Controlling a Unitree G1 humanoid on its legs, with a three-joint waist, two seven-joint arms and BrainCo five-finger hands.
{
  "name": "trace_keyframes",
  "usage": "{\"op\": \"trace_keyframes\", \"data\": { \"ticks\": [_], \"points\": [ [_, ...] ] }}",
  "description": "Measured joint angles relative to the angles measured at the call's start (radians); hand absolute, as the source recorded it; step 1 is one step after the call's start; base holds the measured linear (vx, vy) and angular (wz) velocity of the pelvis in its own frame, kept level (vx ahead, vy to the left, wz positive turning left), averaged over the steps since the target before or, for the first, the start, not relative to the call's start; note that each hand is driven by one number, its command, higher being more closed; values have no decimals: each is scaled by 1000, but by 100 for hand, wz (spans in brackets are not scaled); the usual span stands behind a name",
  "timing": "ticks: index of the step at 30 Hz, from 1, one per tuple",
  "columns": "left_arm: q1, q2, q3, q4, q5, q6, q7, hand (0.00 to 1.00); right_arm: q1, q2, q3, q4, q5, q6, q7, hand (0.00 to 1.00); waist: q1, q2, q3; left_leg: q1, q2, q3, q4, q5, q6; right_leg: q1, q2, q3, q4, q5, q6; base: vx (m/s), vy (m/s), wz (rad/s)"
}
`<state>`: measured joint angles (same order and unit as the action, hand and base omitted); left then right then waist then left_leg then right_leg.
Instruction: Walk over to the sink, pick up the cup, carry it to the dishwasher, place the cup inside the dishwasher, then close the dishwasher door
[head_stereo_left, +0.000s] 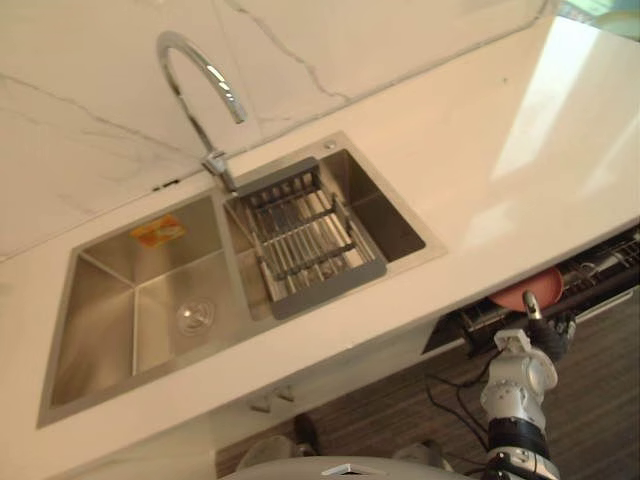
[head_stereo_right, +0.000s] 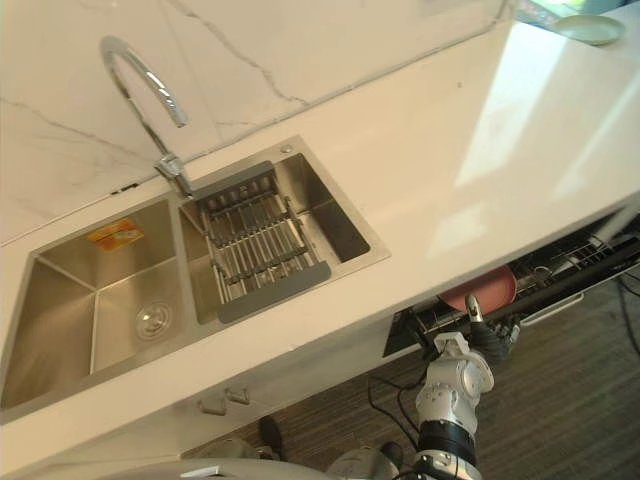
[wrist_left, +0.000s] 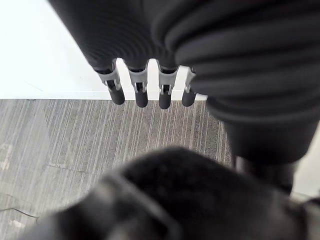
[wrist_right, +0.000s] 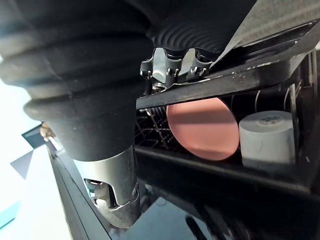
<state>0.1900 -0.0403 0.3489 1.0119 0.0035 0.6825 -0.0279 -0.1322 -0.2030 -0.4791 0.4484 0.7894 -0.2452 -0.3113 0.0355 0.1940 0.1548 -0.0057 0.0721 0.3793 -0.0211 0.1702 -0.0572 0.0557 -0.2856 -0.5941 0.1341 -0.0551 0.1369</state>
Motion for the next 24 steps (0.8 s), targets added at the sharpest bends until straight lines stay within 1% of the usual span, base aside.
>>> {"op": "trace_keyframes", "data": {
  "ticks": [1,2,4,6,7,10,11,12,13,15,16,17,18,19,20,21,22,23,24],
  "points": [
    [0,-1,0,1,0,-7,0,0,-9,0,6,0,1,0,3,0,9,0,0,-5,-5,-5,0,9,6,2,-4,-8,3,0,0,-57,-3,28],
    [0,-1,0,1,0,-10,1,0,-19,1,7,0,2,-1,8,0,11,1,0,-11,-9,-10,1,15,10,5,-7,-17,5,0,0,-24,5,31],
    [1,-4,0,2,0,-29,5,0,-70,7,2,5,31,-25,30,0,21,1,-1,-33,-15,-30,0,26,8,-5,-18,-43,20,-2,1,-40,24,35],
    [3,-9,0,5,0,-46,19,0,-68,6,8,3,65,-56,71,0,19,1,-1,-48,-19,-37,-1,27,8,-16,-24,-53,36,-5,2,-57,60,24],
    [3,-10,1,13,1,-58,23,0,-72,5,8,3,103,-59,73,0,20,3,-2,-54,-20,-51,-1,27,8,-20,-26,-57,44,-5,2,-58,62,18],
    [3,-13,1,22,2,-77,28,0,-72,3,8,4,160,-59,70,0,22,9,-6,-62,-20,-60,-1,26,6,-20,-28,-72,55,-6,1,-71,48,18],
    [4,-20,1,22,2,-91,35,0,-72,5,8,4,164,-66,70,0,25,19,-7,-62,-12,-72,-1,8,-15,-21,-23,-73,62,-7,0,-85,48,12],
    [6,-24,1,22,2,-97,40,0,-71,5,9,4,166,-70,70,0,26,25,-11,-62,-7,-75,0,-12,-24,-23,-18,-73,65,-7,0,-50,35,3],
    [9,-30,2,22,3,-104,46,0,-67,5,13,6,166,-73,69,0,28,31,-15,-63,-1,-74,2,-38,-9,-24,-11,-73,68,-8,-1,-34,22,-9],
    [17,-32,3,21,4,-124,50,0,-29,2,79,5,156,-86,74,0,34,28,-16,-57,7,-54,4,-50,-5,-21,-2,-63,63,-6,-1,-10,-3,-16],
    [24,-33,4,20,1,-140,63,0,19,2,137,0,143,-103,96,0,33,23,-18,-47,13,-40,3,-59,-4,-14,6,-60,58,-7,-1,25,-41,-20],
    [34,-33,3,21,-21,-166,88,0,71,9,191,1,118,-106,134,0,33,11,-26,-43,21,-26,4,-62,-10,-10,12,-53,57,-10,4,31,-50,-20],
    [42,-32,3,19,-35,-180,99,0,97,14,216,1,101,-104,153,0,32,3,-31,-39,26,-23,5,-63,-12,-8,15,-51,56,-12,5,50,-65,-18],
    [58,-24,3,18,-83,-209,122,0,155,30,266,7,60,-95,195,0,28,-14,-44,-27,34,-22,5,-65,-17,2,22,-50,55,-21,3,90,-77,-10],
    [74,-15,2,17,-155,-217,115,0,201,51,319,45,9,-85,233,0,23,-33,-65,-20,41,-22,4,-64,-18,8,28,-52,56,-27,-4,110,-86,-4],
    [86,-10,2,15,-206,-219,113,0,216,65,331,73,-23,-77,250,0,23,-39,-70,-14,44,-23,3,-63,-18,13,31,-53,56,-32,-4,110,-88,0],
    [103,-8,3,16,-306,-233,112,0,238,83,352,144,-83,-51,279,0,25,-44,-76,-7,47,-26,2,-63,-19,19,33,-57,59,-41,-3,79,-85,7],
    [110,-8,3,21,-377,-257,118,0,249,101,358,223,-138,-27,294,0,31,-44,-77,4,48,-31,-1,-62,-22,22,33,-64,62,-48,-4,70,-75,10],
    [113,-8,3,22,-404,-268,118,0,252,113,357,262,-163,-12,300,0,36,-44,-76,5,48,-34,-2,-61,-26,24,33,-67,62,-50,-4,53,-52,14]
  ]
}}
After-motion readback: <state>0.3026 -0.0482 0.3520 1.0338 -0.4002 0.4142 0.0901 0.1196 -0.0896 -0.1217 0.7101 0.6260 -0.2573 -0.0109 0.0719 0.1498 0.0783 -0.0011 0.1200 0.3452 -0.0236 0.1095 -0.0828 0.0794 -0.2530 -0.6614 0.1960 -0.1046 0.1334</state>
